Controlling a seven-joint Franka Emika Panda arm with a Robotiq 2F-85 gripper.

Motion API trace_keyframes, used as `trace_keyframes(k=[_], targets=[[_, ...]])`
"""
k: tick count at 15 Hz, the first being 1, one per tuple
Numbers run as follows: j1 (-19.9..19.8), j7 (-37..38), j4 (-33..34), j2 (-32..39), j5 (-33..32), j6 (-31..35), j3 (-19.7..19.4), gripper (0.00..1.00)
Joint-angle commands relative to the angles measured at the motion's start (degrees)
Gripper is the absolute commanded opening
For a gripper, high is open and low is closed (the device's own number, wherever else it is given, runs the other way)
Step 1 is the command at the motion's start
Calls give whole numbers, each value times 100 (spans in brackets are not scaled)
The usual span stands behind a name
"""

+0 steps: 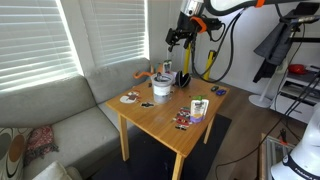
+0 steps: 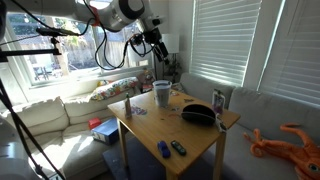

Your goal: Remove the spoon from the transparent cup and put the silver cup inside the transparent cup, then put the spoon in the silver cup

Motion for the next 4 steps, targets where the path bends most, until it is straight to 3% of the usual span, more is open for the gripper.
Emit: trace_keyframes(k=[1,4], targets=[[-41,-6,22,11,2,-18,37,100],[-33,-4,11,31,1,-16,46,100]])
